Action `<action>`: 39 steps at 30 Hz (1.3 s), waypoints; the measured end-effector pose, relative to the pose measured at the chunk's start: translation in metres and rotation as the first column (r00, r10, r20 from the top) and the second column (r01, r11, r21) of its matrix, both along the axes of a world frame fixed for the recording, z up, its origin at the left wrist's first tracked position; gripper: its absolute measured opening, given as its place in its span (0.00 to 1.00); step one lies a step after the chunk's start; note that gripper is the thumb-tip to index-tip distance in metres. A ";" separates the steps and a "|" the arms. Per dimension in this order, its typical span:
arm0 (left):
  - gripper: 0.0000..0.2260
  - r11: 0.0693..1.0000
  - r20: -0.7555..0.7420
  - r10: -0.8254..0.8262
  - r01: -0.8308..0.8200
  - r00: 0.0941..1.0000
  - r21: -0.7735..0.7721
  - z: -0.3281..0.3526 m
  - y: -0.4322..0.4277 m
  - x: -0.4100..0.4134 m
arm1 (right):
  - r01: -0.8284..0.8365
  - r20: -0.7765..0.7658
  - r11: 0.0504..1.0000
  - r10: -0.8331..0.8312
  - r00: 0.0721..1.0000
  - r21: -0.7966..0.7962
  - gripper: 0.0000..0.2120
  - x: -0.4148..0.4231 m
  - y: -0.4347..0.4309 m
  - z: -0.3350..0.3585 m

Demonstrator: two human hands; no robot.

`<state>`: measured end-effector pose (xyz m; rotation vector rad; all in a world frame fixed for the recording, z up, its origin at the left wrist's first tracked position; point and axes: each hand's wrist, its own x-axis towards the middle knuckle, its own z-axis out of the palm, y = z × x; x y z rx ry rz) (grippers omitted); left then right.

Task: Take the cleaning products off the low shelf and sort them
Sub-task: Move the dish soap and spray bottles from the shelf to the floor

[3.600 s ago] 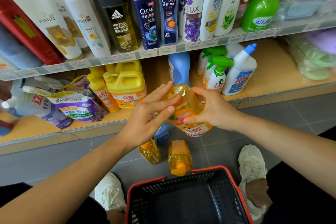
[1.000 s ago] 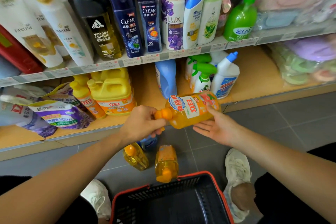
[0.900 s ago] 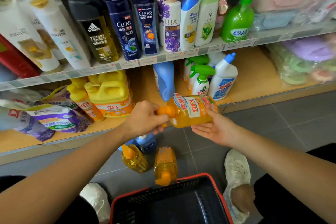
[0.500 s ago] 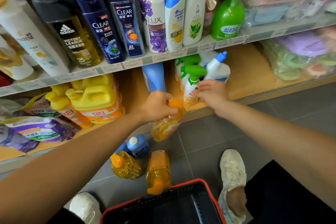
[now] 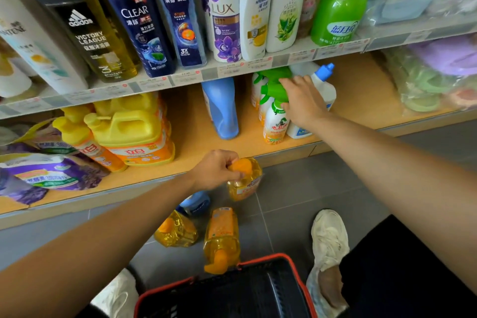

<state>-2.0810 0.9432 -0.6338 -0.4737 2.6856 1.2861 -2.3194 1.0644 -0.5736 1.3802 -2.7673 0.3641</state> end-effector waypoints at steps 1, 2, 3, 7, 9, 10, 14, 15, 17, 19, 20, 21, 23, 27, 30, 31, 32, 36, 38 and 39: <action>0.09 1.000 0.021 -0.003 0.003 1.000 -0.004 -0.009 0.000 0.001 | 0.002 -0.002 1.000 -0.002 1.000 0.014 0.29 0.000 -0.001 0.000; 0.08 1.000 0.042 -0.009 0.009 0.999 -0.011 -0.018 -0.001 0.002 | 0.005 -0.001 1.000 -0.005 1.000 0.020 0.27 0.000 -0.002 0.001; 0.06 1.000 0.063 -0.014 0.016 0.998 -0.018 -0.028 -0.001 0.004 | 0.009 0.012 1.000 -0.009 1.000 0.020 0.25 0.002 -0.003 0.001; 0.07 0.996 0.113 -0.038 0.046 0.993 -0.074 -0.060 -0.003 0.017 | 0.023 0.117 1.000 -0.025 0.993 0.017 0.22 0.009 -0.005 0.003; 0.05 0.995 0.133 0.010 0.003 0.991 -0.097 -0.070 -0.008 0.023 | 0.023 0.129 0.999 -0.027 0.991 0.026 0.21 0.011 -0.005 0.005; 0.06 0.994 0.147 0.044 -0.029 0.988 -0.102 -0.073 -0.012 0.025 | 0.017 0.131 1.000 -0.020 0.991 0.018 0.20 0.013 -0.003 0.005; 0.13 0.969 0.280 0.106 -0.036 0.954 -0.244 -0.071 -0.028 0.029 | -0.007 0.156 0.997 0.020 0.987 -0.083 0.19 0.026 0.002 0.010; 0.16 0.953 0.320 0.108 -0.007 0.941 -0.303 -0.068 -0.031 0.029 | -0.006 0.177 0.993 0.026 0.984 -0.114 0.19 0.029 0.003 0.014; 0.22 0.919 0.357 0.112 0.040 0.927 -0.391 -0.053 -0.032 0.027 | 0.000 0.250 0.987 0.041 0.967 -0.161 0.17 0.036 0.005 0.025; 0.26 0.930 0.309 0.100 0.021 0.946 -0.367 -0.031 -0.030 0.025 | -0.008 0.341 0.980 0.076 0.937 -0.197 0.15 0.045 0.008 0.040; 0.28 0.951 0.254 0.087 -0.004 0.963 -0.311 -0.017 -0.028 0.025 | -0.010 0.391 0.975 0.099 0.915 -0.221 0.14 0.051 0.009 0.049; 0.29 0.971 0.186 0.078 -0.032 0.979 -0.239 -0.002 -0.025 0.025 | -0.008 0.435 0.968 0.119 0.892 -0.249 0.14 0.057 0.010 0.057; 0.32 0.994 0.067 0.097 -0.093 0.993 -0.059 0.029 -0.014 0.028 | 0.017 0.498 0.950 0.149 0.854 -0.313 0.12 0.070 0.011 0.073; 0.32 0.962 -0.028 0.086 -0.076 0.996 0.262 0.074 0.011 0.048 | 0.125 0.655 0.877 0.244 0.715 -0.464 0.06 0.095 0.015 0.099; 0.26 0.927 -0.065 0.134 -0.102 0.989 0.361 0.092 0.018 0.067 | 0.238 0.757 0.802 0.356 0.548 -0.548 0.06 0.110 0.021 0.105; 0.26 0.927 -0.075 0.154 -0.118 0.985 0.357 0.095 0.018 0.073 | 0.263 0.768 0.779 0.390 0.508 -0.570 0.07 0.115 0.023 0.105; 0.27 0.931 -0.081 0.169 -0.133 0.982 0.339 0.097 0.019 0.077 | 0.282 0.774 0.760 0.421 0.472 -0.586 0.07 0.119 0.024 0.103; 0.30 0.908 -0.095 0.252 -0.201 0.963 0.367 0.092 0.029 0.092 | 0.274 0.779 0.742 0.505 0.371 -0.611 0.15 0.130 0.028 0.096; 0.30 0.851 -0.071 0.271 -0.205 0.960 0.483 0.089 0.036 0.094 | 0.283 0.788 0.745 0.505 0.351 -0.604 0.17 0.137 0.027 0.089; 0.29 0.819 -0.065 0.271 -0.194 0.961 0.540 0.087 0.039 0.095 | 0.306 0.797 0.742 0.503 0.334 -0.596 0.17 0.141 0.026 0.084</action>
